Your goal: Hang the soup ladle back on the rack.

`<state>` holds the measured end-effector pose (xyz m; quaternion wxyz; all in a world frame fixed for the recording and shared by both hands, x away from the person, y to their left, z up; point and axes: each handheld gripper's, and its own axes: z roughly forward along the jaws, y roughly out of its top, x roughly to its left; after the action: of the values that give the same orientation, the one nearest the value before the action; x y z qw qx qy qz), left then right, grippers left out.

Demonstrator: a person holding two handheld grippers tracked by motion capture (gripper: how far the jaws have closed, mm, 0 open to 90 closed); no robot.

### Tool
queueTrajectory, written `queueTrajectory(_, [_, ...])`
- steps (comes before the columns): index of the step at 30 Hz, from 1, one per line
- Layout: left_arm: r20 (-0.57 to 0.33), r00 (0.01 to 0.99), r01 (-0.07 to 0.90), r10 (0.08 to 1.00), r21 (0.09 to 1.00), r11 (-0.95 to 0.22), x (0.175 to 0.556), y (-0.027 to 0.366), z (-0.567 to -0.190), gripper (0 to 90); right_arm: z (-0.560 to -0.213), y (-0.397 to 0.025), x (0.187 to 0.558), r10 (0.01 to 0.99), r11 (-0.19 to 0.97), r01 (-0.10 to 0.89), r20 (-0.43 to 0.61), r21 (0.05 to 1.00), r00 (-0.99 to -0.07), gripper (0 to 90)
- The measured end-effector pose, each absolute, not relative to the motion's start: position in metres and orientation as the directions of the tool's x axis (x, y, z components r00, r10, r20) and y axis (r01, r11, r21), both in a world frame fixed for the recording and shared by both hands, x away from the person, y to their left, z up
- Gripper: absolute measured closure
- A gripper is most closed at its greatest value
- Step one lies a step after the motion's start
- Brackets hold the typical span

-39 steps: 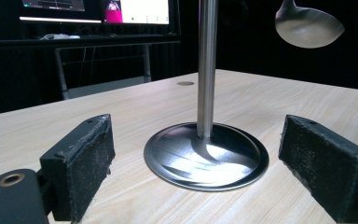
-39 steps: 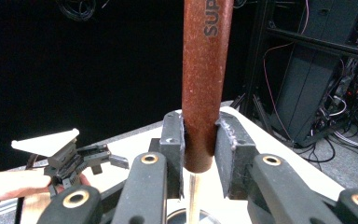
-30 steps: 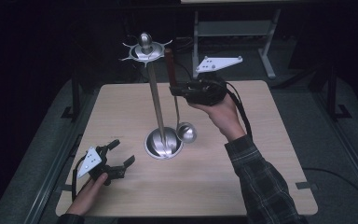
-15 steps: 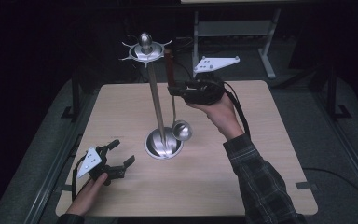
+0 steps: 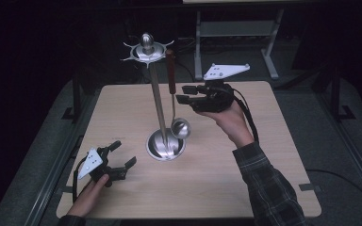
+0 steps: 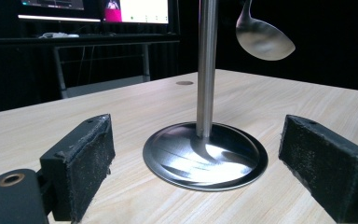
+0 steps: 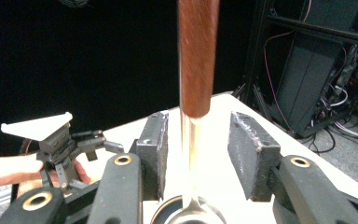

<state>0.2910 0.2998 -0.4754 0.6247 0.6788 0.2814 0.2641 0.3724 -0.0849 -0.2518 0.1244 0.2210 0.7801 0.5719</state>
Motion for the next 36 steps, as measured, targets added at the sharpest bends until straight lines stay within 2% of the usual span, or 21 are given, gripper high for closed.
queueTrajectory(13, [0.006,0.703,0.052,0.711,0.997,-0.06,0.291,0.3,-0.476,9.7,-0.275,-0.119,0.359,0.545,0.239,0.24,0.074,0.941,-0.835,50.5])
queueTrajectory(36, [0.016,0.698,0.043,0.716,0.997,-0.063,0.289,0.301,-0.476,9.7,-0.364,-0.188,0.323,0.705,0.256,0.369,0.088,0.894,-0.704,35.6])
